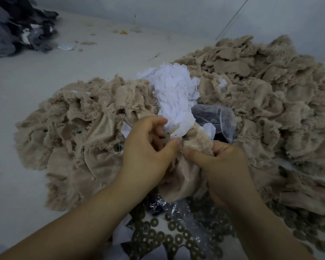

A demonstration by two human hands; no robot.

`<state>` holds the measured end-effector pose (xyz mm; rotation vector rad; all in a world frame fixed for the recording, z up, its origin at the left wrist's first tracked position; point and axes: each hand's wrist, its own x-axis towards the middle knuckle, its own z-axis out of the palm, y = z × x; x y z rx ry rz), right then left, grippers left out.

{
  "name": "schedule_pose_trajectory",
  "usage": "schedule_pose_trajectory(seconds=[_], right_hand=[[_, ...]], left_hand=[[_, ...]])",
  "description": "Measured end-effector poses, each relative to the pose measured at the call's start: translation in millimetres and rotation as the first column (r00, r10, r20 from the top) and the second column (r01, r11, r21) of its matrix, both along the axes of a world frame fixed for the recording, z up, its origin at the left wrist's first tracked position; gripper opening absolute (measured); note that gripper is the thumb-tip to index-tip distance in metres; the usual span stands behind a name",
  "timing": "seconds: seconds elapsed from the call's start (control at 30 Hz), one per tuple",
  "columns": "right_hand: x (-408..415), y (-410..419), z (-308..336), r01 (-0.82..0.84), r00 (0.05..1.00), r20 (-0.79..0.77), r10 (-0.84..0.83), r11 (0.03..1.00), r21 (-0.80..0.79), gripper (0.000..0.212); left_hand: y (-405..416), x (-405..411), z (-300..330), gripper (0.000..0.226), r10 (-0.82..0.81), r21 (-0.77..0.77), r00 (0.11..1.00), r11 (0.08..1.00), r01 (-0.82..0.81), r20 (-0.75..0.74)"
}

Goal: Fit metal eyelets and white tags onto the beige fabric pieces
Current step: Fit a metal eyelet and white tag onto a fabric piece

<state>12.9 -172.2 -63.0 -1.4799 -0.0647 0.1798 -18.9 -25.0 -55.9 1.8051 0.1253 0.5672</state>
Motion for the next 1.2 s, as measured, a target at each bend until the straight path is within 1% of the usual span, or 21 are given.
schedule_pose_trajectory(seconds=[0.07,0.1,0.13,0.2,0.23,0.3,0.37,0.4,0.43,0.5,0.67,0.87,0.97,1.03,1.1,1.13,1.2], right_hand=[[0.6,0.2,-1.0,0.013,1.0,0.014,-0.013,1.0,-0.02,0.007],[0.8,0.3,-1.2,0.021,1.0,0.017,-0.021,0.999,-0.026,0.007],[0.5,0.2,-0.8,0.028,0.999,0.019,-0.028,0.999,-0.026,0.007],[0.5,-0.3,0.7,0.044,0.998,0.037,-0.042,0.998,-0.035,0.004],[0.5,-0.7,1.4,0.057,0.997,0.051,-0.055,0.997,-0.047,0.009],[-1.5,0.3,3.5,0.074,0.995,0.07,-0.07,0.995,-0.063,0.025],[-4.7,3.4,7.2,0.085,0.994,0.081,-0.078,0.993,-0.086,0.045],[-5.7,4.4,8.8,0.091,0.993,0.089,-0.082,0.991,-0.098,0.049],[-6.6,4.7,10.1,0.098,0.991,0.105,-0.087,0.99,-0.106,0.046],[-6.9,3.9,10.6,0.111,0.986,0.136,-0.095,0.987,-0.118,0.035],[-6.5,3.2,9.5,0.123,0.979,0.177,-0.096,0.982,-0.145,0.021],[-5.3,0.0,7.7,0.092,0.985,0.159,-0.068,0.986,-0.143,0.029],[-3.2,-0.5,6.2,0.059,0.99,0.134,-0.041,0.989,-0.138,0.029],[-2.0,-0.4,5.4,0.032,0.994,0.107,-0.02,0.993,-0.11,0.045],[-2.4,0.8,6.3,0.01,0.997,0.081,-0.003,0.997,-0.08,0.06],[-2.9,1.4,6.9,0.013,0.997,0.073,-0.007,0.997,-0.075,0.059],[-2.9,0.7,6.0,0.027,0.998,0.061,-0.023,0.998,-0.065,0.044]], left_hand=[[1.9,7.2,6.6,0.017,0.008,0.078,1.0,0.997,-0.007,-0.018],[1.7,9.0,8.8,0.013,0.014,0.088,1.0,0.996,-0.012,-0.026],[1.3,9.0,10.3,0.012,0.017,0.064,0.999,0.998,-0.015,-0.032],[0.8,5.7,12.9,0.014,-0.013,-0.048,0.999,0.999,0.011,-0.044],[0.8,3.5,14.5,0.015,-0.056,-0.126,0.996,0.991,0.047,-0.064],[1.0,0.2,16.2,0.015,-0.196,-0.286,0.972,0.946,0.153,-0.131],[1.5,-1.6,16.1,0.018,-0.29,-0.344,0.94,0.914,0.216,-0.179],[1.5,-1.8,15.3,0.018,-0.294,-0.344,0.936,0.914,0.216,-0.193],[1.5,-2.1,14.8,0.016,-0.286,-0.342,0.937,0.917,0.207,-0.199],[1.0,-2.7,14.3,0.01,-0.272,-0.343,0.941,0.92,0.192,-0.202],[3.3,-2.7,9.8,0.008,-0.258,-0.344,0.946,0.922,0.18,-0.194],[4.7,-6.8,12.8,0.007,-0.303,-0.345,0.935,0.911,0.227,-0.186],[5.3,-6.9,13.4,0.008,-0.299,-0.334,0.934,0.916,0.223,-0.195],[5.3,-6.9,13.5,0.008,-0.289,-0.316,0.938,0.923,0.219,-0.193],[4.5,-7.6,12.5,0.01,-0.279,-0.258,0.942,0.939,0.228,-0.185],[3.8,-8.0,11.9,0.011,-0.277,-0.221,0.943,0.947,0.235,-0.183],[3.1,-8.6,11.0,0.01,-0.275,-0.182,0.944,0.953,0.242,-0.181]])
